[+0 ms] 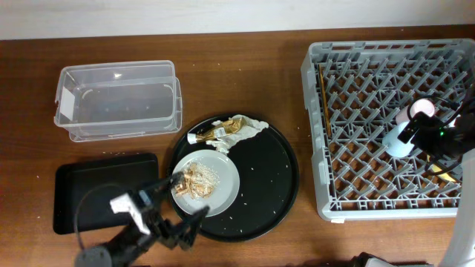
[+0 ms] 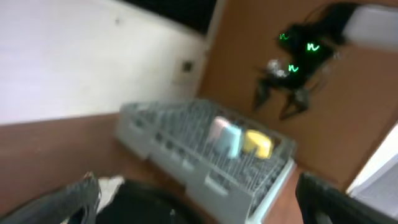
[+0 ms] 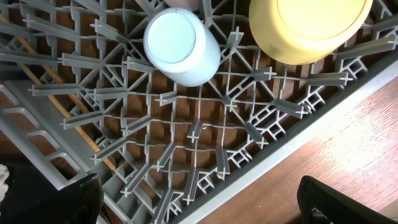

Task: Sort waste into correct bins and load items into the dishwasher rack
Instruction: 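Reach the left gripper to the white plate and grasp its rim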

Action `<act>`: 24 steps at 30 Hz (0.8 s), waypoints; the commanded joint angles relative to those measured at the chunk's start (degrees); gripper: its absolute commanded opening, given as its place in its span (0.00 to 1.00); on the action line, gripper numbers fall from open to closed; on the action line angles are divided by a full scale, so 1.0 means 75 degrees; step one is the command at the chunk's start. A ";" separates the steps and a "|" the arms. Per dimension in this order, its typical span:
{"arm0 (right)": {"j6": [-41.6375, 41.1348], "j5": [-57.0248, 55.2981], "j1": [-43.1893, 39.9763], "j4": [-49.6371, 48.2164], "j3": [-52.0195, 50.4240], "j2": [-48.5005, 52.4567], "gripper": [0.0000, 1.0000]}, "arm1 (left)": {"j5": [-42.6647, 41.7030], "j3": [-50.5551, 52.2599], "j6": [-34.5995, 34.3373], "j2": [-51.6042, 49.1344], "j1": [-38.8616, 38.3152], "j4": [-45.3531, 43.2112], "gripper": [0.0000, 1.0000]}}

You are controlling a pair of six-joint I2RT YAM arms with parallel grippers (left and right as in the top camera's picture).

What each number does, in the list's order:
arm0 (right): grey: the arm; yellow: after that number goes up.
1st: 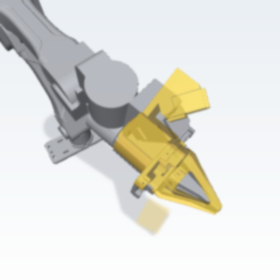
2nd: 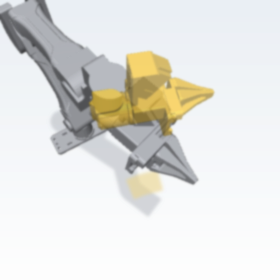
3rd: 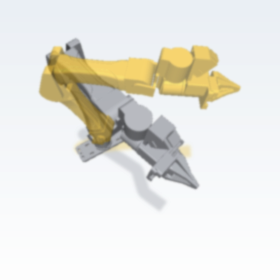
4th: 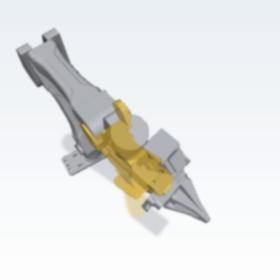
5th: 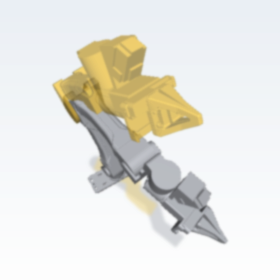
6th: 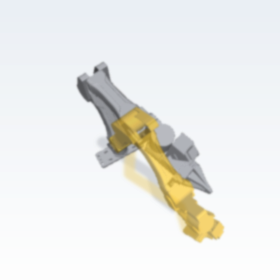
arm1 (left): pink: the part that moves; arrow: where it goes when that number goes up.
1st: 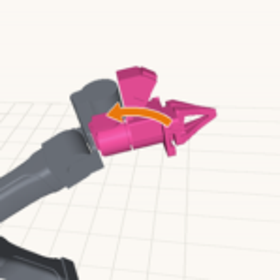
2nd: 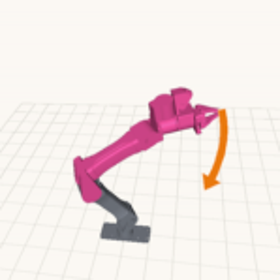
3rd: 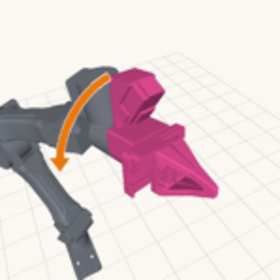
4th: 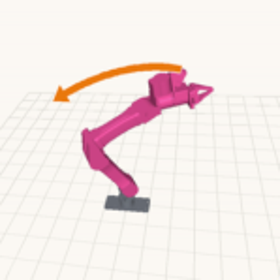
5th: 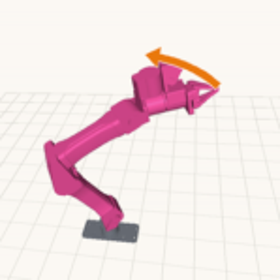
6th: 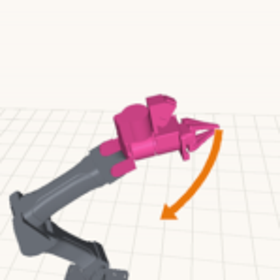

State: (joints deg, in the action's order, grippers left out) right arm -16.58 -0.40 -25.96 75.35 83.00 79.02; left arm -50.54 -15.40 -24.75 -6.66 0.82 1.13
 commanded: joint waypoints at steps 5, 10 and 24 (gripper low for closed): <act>-0.0058 0.0015 -0.0044 0.0003 -0.0026 0.0029 0.99 | 0.2900 -0.4194 0.3261 -0.3279 0.0012 0.5316 1.00; -0.0058 0.0015 -0.0044 0.0006 -0.0026 0.0029 0.98 | 0.3203 -0.6094 0.3366 -0.5257 -0.0163 0.7606 1.00; -0.0058 0.0015 -0.0044 0.0003 -0.0026 0.0029 0.98 | 0.4782 -0.6572 0.1154 -0.7548 -0.3439 0.7294 1.00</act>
State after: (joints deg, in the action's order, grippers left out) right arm -16.53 -0.16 -25.96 75.35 83.00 79.02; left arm -29.30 -63.66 -6.63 -59.81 -16.43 55.31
